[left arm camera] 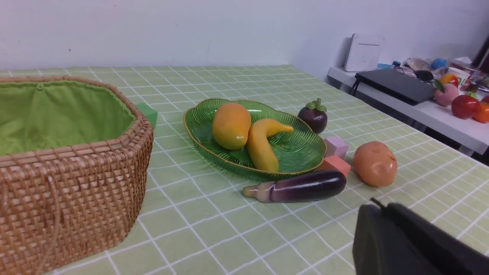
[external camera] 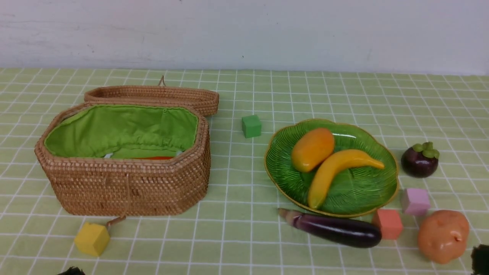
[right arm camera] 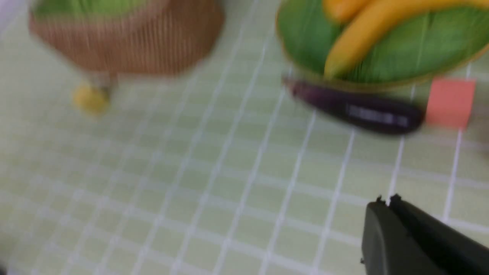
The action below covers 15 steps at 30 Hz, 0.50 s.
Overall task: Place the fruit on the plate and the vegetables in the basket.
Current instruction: Grab an eggplant with your right arm and place it in the basket on the left.
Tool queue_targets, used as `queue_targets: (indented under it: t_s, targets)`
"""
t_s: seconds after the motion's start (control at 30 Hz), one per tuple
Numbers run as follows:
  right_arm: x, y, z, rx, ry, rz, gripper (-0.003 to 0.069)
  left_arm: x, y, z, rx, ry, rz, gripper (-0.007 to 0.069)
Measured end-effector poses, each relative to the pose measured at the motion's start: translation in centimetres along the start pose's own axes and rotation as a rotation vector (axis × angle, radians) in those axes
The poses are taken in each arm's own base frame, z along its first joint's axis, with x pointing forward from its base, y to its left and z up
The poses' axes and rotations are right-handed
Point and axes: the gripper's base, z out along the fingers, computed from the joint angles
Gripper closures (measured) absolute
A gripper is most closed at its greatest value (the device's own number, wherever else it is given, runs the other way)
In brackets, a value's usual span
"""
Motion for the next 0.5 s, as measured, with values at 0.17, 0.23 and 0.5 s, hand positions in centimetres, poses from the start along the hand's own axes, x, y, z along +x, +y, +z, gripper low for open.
queue_targets:
  t_s: [0.17,0.23,0.5]
  targets:
    - [-5.1,-0.8,1.8,0.049,0.211,-0.050,0.0656,0.0,0.0,0.0,0.000,-0.001,0.000,0.0638]
    - [-6.6,-0.8,3.1,0.049,0.266,-0.088,0.0656,0.0,0.0,0.0,0.000,-0.001,0.000,0.0638]
    - [-7.1,1.9,9.8,0.026,0.513,-0.468,0.0597,0.0,0.0,0.0,0.000,-0.001,0.000,0.0638]
